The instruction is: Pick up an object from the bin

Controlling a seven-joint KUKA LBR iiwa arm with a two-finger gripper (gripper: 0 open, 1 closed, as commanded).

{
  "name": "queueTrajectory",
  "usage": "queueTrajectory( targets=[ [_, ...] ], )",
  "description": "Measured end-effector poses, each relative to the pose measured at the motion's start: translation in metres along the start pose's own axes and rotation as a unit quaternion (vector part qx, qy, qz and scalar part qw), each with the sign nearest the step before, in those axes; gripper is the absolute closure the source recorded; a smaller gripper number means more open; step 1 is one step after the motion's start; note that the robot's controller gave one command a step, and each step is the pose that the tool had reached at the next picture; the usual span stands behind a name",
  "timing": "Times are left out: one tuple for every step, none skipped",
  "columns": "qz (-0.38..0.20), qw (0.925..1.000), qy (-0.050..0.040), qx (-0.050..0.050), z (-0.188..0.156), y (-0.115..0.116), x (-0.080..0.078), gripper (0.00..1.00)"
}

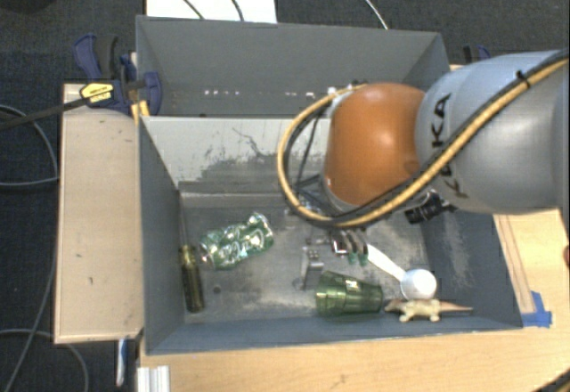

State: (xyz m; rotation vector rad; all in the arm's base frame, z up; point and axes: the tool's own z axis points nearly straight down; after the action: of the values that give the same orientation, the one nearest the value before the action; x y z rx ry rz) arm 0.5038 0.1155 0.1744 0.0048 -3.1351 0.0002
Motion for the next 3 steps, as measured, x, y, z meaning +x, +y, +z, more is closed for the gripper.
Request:
queueTrajectory(
  targets=[
    [0.003,1.0,-0.0042,-0.001,-0.004,-0.001,-0.002,0.0],
    [-0.057,0.9983,-0.0066,-0.001,0.075,0.026,-0.023,0.0],
    [-0.008,0.9999,-0.0121,-0.003,0.079,0.069,-0.033,0.0]
  ],
)
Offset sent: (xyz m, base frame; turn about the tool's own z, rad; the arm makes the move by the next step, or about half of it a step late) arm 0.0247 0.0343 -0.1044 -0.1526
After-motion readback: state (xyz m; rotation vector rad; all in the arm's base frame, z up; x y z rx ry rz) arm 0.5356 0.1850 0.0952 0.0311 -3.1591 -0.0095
